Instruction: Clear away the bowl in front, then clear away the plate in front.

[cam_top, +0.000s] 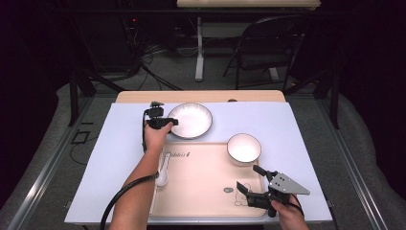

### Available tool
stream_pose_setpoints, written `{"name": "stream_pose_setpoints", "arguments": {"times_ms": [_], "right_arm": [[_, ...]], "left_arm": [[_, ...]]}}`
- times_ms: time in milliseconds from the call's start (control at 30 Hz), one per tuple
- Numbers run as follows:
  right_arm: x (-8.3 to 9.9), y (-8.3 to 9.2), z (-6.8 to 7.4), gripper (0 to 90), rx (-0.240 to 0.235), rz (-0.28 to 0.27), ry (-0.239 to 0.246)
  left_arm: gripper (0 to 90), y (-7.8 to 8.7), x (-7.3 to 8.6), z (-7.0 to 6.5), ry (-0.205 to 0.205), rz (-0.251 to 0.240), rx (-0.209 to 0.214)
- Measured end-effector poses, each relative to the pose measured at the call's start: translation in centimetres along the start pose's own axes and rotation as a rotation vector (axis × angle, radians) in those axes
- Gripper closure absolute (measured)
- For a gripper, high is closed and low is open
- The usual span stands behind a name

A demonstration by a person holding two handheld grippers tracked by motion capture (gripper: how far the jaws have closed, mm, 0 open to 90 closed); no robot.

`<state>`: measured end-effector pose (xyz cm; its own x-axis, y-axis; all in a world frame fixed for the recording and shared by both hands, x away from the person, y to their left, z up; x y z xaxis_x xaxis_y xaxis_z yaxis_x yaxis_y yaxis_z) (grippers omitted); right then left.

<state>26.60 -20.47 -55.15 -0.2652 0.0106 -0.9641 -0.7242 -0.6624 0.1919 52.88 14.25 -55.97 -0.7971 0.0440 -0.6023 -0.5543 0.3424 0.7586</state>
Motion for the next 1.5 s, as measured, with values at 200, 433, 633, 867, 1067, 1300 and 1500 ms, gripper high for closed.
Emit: {"name": "stream_pose_setpoints", "arguments": {"times_ms": [200, 433, 633, 867, 1067, 1300, 1500], "right_arm": [[0.0, 0.0, 0.0, 14.7, -0.001, 0.0, -0.003], [0.0, 0.0, 0.0, 14.7, -0.001, 0.0, 0.0], [0.0, 0.0, 0.0, 14.7, -0.002, 0.002, -0.001], [0.0, 0.0, 0.0, 14.7, -0.003, 0.002, -0.001], [0.0, 0.0, 0.1, 14.7, -0.006, 0.002, 0.0], [0.0, 0.0, 0.1, 14.7, -0.009, 0.003, 0.0], [0.0, 0.0, 0.0, 14.7, -0.006, 0.002, -0.002]], "left_arm": [[37.7, -0.5, 0.0, -0.3, 0.003, 0.004, 0.012], [39.1, -0.9, 0.2, -0.7, 0.001, 0.011, 0.016], [40.5, -1.1, 0.2, -0.6, 0.01, 0.012, 0.025], [40.4, -1.5, 0.3, -0.8, 0.015, 0.006, 0.009], [44.9, -1.5, 0.3, -0.7, 0.017, 0.008, -0.003], [54.0, -1.4, 0.5, -0.5, 0.028, -0.008, -0.023], [60.7, -1.3, 0.5, -0.3, 0.036, -0.001, -0.038]]}}
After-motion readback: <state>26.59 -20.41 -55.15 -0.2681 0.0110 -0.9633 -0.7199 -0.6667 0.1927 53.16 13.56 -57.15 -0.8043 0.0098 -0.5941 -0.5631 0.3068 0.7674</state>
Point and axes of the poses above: each handheld gripper's, and its own axes: y roughly backward along the jaws, x roughly out of its underside, z roughly to its left, the point moved 3 cm from there along -y, roughly forward along the jaws, and after that the axes turned 6 degrees about -y, right-handed, at the moved point
